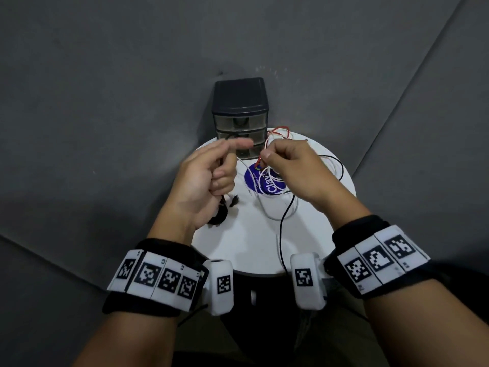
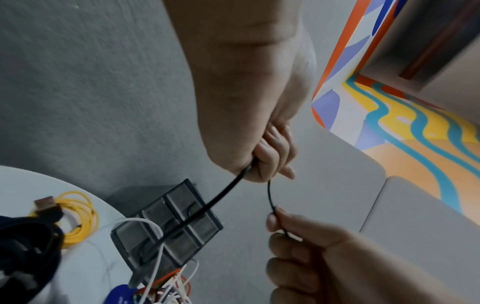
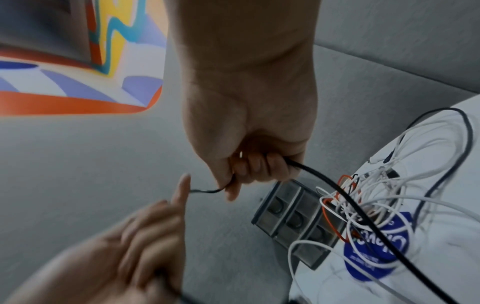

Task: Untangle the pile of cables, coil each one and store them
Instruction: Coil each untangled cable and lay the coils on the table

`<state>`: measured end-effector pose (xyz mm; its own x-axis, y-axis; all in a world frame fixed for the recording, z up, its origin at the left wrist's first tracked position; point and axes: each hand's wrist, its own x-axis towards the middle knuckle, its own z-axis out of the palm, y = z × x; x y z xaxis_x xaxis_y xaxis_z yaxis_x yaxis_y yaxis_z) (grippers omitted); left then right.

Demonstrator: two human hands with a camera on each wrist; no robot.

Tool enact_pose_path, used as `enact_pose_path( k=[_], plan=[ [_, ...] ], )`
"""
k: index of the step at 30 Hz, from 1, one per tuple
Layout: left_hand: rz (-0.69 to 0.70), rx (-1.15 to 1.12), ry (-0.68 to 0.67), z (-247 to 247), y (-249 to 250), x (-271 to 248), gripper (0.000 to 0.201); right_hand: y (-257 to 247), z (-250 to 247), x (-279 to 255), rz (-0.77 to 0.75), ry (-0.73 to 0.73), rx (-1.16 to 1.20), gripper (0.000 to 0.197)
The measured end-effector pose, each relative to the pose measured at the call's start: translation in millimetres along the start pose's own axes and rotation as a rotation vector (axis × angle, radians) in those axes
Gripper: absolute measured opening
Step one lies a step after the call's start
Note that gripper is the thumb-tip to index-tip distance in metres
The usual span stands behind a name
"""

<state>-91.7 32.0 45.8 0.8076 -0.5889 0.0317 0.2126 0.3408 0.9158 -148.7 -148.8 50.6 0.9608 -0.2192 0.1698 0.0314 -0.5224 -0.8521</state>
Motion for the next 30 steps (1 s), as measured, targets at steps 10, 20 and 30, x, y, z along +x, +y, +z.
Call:
enact_pose_path(
  k=[10,20,30],
  plan=[
    [0.150,-0.119,0.194,20.2,16.2,33.8,0.032,-42.8,-3.5,8.9,-0.073,-0.493,-0.223,0.025],
    [0.163,0.435,-0.029,29.6,18.1,30.2,0.032,-52.5,-38.7,21.2,-0.197,-0.190,-0.003,0.026],
    [0.116,0.109,-0.169,44.9,39.6,25.5,0.041,-34.4,-35.0,25.5,-0.078,0.035,0.263,0.036]
  ],
)
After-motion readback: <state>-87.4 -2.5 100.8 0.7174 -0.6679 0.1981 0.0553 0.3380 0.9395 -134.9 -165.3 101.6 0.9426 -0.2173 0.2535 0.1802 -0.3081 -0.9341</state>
